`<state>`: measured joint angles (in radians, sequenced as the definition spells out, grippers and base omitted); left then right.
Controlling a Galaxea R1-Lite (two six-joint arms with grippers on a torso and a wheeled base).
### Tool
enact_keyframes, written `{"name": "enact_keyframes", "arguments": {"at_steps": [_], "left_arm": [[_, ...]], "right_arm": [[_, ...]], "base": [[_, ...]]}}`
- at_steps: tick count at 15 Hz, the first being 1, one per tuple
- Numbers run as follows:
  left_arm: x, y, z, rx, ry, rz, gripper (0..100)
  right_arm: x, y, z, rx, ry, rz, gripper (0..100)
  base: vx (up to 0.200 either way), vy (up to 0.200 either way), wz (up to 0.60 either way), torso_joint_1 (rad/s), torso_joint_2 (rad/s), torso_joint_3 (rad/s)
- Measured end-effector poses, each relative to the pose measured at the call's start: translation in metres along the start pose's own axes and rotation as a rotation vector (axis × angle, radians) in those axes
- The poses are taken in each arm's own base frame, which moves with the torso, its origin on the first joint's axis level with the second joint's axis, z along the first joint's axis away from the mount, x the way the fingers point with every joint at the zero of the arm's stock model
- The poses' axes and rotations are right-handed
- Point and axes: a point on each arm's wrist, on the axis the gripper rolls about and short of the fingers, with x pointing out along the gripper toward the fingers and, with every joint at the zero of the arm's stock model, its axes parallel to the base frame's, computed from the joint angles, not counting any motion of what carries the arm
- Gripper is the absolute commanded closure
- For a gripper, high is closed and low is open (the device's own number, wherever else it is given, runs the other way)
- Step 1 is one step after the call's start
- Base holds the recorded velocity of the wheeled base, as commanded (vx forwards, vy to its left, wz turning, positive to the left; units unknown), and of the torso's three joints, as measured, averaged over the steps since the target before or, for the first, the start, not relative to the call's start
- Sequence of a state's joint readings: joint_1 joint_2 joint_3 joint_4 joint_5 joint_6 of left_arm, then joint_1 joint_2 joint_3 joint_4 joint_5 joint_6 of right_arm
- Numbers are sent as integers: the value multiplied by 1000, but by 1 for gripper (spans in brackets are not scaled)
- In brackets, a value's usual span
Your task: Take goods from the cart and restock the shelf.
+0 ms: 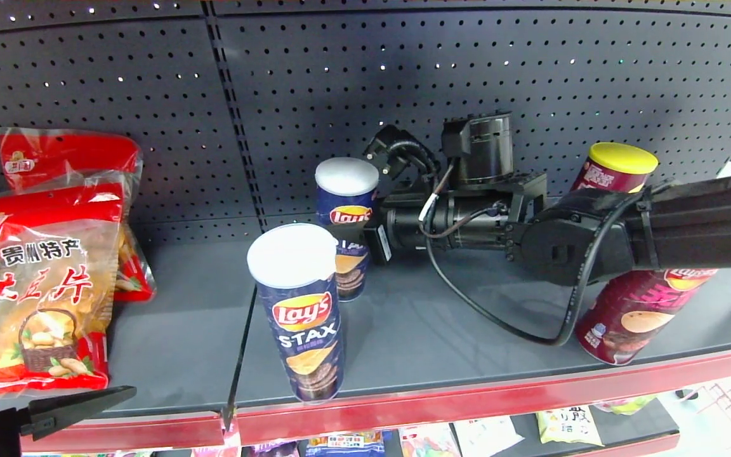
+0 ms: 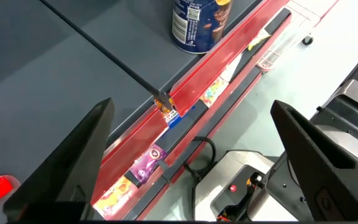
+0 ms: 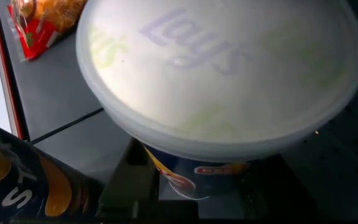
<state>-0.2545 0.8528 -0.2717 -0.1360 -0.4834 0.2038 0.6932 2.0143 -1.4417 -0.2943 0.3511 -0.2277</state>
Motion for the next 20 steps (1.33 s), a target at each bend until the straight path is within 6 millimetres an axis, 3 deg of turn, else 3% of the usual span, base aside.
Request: {"name": "enact_keyframes", "arguments": {"at_steps": [5, 10, 13, 20], "left_arm": [[0, 0, 0, 0, 0, 0, 0], [2, 1, 0, -5, 14, 24, 0], [6, 5, 0, -14, 41, 59, 0], [35, 23, 27, -26, 105, 64, 0]], "right_arm": [[-2, 4, -1, 9, 10, -1, 0], [-27, 20, -9, 47, 68, -38, 0], [-58, 38, -21, 96, 127, -71, 0], [-168, 83, -43, 122, 137, -118, 0]], "base": [[0, 0, 0, 0, 0, 0], [0, 0, 0, 0, 0, 0], [0, 0, 0, 0, 0, 0], [0, 0, 0, 0, 0, 0]]}}
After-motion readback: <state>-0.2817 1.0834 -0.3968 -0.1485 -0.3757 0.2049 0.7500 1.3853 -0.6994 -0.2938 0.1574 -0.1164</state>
